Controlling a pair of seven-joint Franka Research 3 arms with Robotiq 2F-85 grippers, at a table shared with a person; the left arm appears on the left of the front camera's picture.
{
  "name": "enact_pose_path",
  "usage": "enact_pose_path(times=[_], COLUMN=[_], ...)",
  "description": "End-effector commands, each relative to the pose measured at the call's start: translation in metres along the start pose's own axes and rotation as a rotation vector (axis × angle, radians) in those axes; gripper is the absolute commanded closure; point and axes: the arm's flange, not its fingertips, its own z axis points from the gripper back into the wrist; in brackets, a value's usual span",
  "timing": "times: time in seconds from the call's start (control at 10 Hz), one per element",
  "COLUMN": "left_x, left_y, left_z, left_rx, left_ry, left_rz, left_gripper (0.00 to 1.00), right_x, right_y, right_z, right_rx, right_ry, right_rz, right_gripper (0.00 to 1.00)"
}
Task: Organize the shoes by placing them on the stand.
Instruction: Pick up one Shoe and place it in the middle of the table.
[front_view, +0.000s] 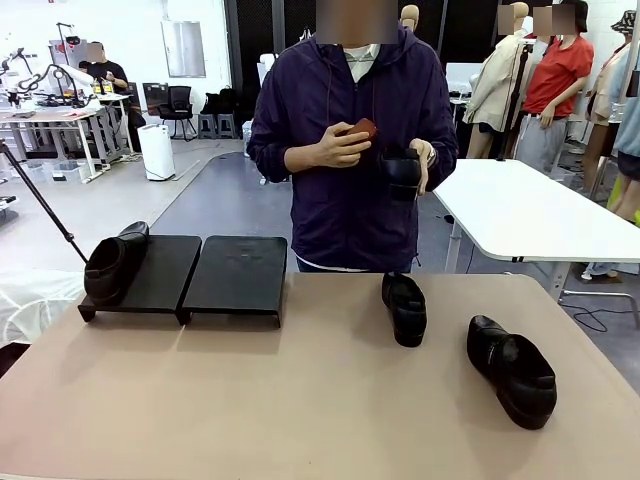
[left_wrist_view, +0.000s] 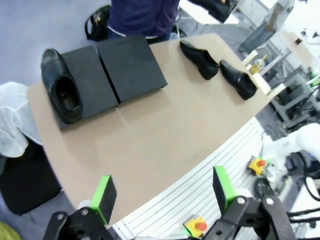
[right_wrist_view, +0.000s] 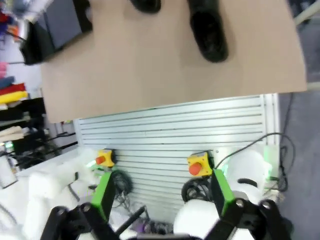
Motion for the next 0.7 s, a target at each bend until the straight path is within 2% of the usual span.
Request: enact_pose_path(times=[0.0, 0.1, 0.2, 0.4, 0.5, 0.6], left_x=[-0.002, -0.002, -0.002, -0.002, -0.002, -0.002], left_y=[0.000, 0.000, 0.000, 0.000, 0.000, 0.000], left_z=[-0.001, -0.001, -0.001, -0.001, -0.001, -0.001], left_rx=[-0.017, -0.017, -0.017, -0.017, -0.017, -0.017], left_ry=[-0.011, -0.011, -0.011, -0.011, -0.011, -0.011], left_rz=[-0.012, -0.012, -0.012, -0.012, -0.012, -0.012], left_gripper=[0.00, 0.00, 0.00, 0.00, 0.00, 0.00], right_x=[-0.008, -0.013, -0.007, -0.007, -0.013, 0.001], right_y=[0.035, 0.041, 0.026, 0.026, 0.037, 0.072], right_z=[-0.035, -0.040, -0.024, -0.024, -0.035, -0.067], right_rx=[-0.012, -0.025, -0.034, -0.034, -0.044, -0.163], right_ry=[-0.026, -0.039, 0.002, 0.002, -0.003, 0.045], right_rz=[0.065, 0.130, 0.036, 0.036, 0.080, 0.193], right_gripper=[0.00, 0.00, 0.00, 0.00, 0.00, 0.00])
